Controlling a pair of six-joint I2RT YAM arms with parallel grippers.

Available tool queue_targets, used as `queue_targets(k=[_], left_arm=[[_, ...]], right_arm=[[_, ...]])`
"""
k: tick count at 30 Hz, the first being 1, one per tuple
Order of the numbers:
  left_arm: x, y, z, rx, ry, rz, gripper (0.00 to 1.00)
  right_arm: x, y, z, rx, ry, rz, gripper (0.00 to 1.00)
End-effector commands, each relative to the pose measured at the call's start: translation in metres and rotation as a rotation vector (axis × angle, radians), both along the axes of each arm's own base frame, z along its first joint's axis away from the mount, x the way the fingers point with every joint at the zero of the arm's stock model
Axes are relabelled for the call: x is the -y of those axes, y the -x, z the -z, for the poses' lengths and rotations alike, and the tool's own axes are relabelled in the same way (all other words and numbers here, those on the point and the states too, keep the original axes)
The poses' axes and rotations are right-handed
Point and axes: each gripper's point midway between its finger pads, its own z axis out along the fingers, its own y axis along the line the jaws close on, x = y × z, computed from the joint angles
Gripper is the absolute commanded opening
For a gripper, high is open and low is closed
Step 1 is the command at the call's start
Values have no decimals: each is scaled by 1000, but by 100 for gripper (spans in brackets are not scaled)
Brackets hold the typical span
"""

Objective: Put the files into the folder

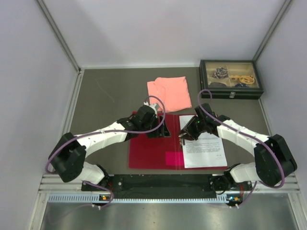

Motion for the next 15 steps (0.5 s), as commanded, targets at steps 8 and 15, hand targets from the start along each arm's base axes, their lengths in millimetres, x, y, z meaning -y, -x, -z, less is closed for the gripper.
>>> queue_targets(k=[8, 15], left_arm=[[24, -29, -19, 72, 39, -4, 65], [37, -46, 0, 54, -4, -6, 52]], right_arm=[[3, -2, 3, 2, 9, 2, 22], [6, 1, 9, -3, 24, -10, 10]])
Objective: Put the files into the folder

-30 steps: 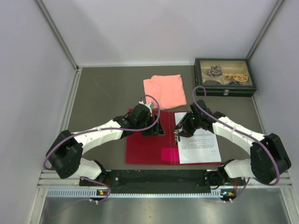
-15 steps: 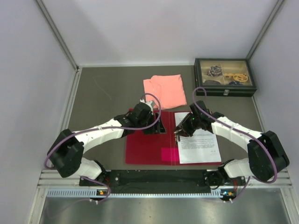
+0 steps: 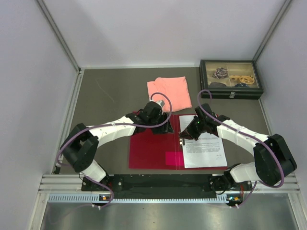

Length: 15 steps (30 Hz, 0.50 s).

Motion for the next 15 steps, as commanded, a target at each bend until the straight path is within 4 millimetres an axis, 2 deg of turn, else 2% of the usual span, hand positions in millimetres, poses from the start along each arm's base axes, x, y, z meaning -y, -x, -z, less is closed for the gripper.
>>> queue_targets(k=[1, 3, 4, 7, 12, 15], left_arm=[[19, -27, -6, 64, 15, 1, 51], [18, -32, 9, 61, -35, 1, 45], [19, -37, 9, 71, -53, -5, 43], [15, -40, 28, 56, -116, 4, 38], [13, -40, 51, 31, -162, 15, 31], [8, -36, 65, 9, -202, 31, 23]], right_arm=[[5, 0, 6, 2, 17, -3, 9], [6, 2, 9, -3, 21, -4, 7], [6, 3, 9, -5, 20, -5, 5], [7, 6, 12, -11, 26, -14, 1], [12, 9, 15, -10, 47, -19, 0], [16, 12, 19, -14, 68, -27, 0]])
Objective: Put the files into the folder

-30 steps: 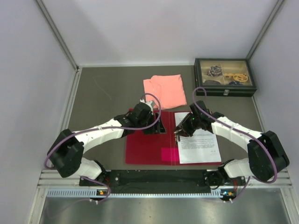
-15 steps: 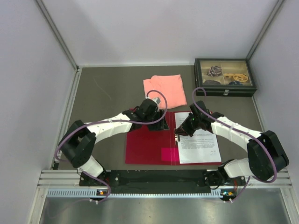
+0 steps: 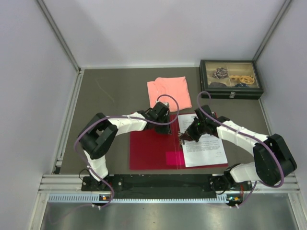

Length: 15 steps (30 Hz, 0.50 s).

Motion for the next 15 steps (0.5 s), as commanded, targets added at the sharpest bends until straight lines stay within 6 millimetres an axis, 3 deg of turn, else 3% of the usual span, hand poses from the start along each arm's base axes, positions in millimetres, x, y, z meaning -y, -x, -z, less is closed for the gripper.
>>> queue_targets(k=[1, 15], left_arm=[[-2, -7, 8, 18, -51, 22, 20], [-20, 0, 43, -10, -149, 52, 11]], right_arm=[[14, 5, 13, 4, 64, -9, 0], [39, 21, 50, 10, 181, -99, 0]])
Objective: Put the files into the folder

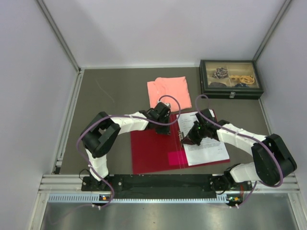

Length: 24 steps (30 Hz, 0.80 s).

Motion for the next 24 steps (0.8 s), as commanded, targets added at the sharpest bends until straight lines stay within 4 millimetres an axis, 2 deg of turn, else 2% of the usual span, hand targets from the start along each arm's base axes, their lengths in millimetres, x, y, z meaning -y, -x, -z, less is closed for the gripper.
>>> queue_targets(k=[1, 6, 13, 24], left_arm=[[-19, 2, 28, -16, -105, 14, 11], [-25, 1, 32, -19, -118, 15, 9], [-28, 4, 39, -36, -123, 23, 5], [-38, 14, 56, -68, -149, 31, 2]], right_arm=[[33, 6, 30, 4, 169, -29, 0], [45, 4, 38, 20, 235, -63, 0], [53, 3, 46, 14, 289, -89, 0], [70, -4, 47, 35, 399, -86, 0]])
